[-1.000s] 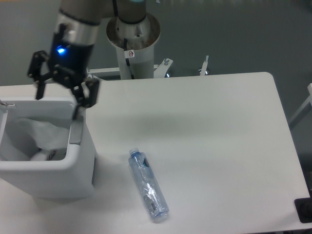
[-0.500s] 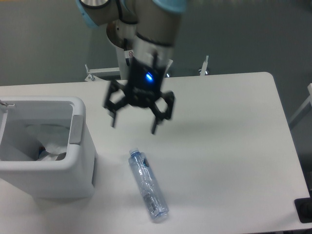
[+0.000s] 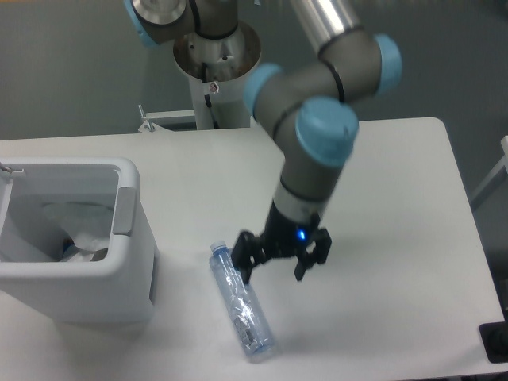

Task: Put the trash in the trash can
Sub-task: 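Move the open gripper over the clear water bottle and lower, then close the gripper around the bottle's end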

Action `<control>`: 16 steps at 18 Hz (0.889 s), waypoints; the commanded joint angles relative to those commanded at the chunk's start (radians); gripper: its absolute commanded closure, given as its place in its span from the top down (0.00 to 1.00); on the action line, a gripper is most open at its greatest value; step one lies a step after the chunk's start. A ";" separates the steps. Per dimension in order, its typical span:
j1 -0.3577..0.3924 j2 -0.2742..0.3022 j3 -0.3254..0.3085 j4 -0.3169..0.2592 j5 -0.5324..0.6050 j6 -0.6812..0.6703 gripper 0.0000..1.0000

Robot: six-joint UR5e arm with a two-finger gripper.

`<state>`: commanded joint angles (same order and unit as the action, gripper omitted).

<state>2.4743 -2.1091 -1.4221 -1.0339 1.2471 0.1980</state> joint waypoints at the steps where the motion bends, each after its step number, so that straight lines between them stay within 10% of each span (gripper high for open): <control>1: -0.003 -0.018 0.009 0.000 0.003 -0.008 1.00; 16: -0.098 -0.216 0.144 0.017 0.101 -0.078 1.00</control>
<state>2.3762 -2.3255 -1.2778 -1.0170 1.3483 0.1197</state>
